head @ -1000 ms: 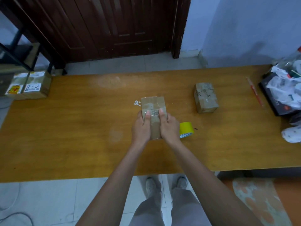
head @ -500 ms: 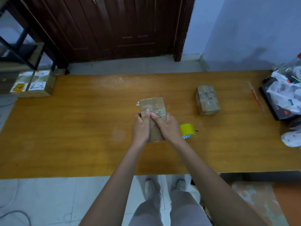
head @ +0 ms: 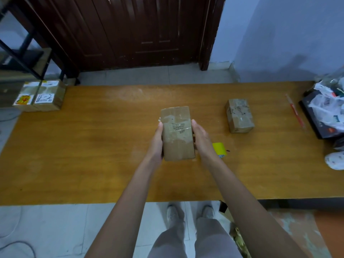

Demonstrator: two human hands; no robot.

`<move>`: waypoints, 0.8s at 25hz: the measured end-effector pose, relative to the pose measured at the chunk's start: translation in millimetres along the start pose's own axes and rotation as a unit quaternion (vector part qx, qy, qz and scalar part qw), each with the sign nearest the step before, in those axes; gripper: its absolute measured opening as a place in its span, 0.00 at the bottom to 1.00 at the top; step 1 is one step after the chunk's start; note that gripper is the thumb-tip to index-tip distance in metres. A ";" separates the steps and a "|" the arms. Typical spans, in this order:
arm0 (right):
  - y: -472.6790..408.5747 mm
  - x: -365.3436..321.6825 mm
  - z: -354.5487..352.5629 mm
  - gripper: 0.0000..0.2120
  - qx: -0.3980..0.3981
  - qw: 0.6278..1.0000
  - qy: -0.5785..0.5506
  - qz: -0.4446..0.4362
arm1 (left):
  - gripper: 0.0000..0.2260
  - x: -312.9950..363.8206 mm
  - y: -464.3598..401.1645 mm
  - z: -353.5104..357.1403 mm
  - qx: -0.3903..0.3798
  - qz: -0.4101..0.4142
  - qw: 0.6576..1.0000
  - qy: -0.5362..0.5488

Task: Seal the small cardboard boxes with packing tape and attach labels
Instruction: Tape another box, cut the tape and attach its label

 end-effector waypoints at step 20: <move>-16.1 15.4 -1.8 0.21 0.095 0.995 -0.003 0.042 | 0.14 -10.3 -20.6 -4.6 0.050 -0.047 0.993 0.099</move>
Point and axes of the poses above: each hand's wrist, its own y-axis away from the middle knuckle, its own z-axis out of the palm, x = y × z, the point moved 5 cm from there along -y, towards the middle knuckle, and after that the axes turned 13 degrees about -z, right-handed, at the moved point
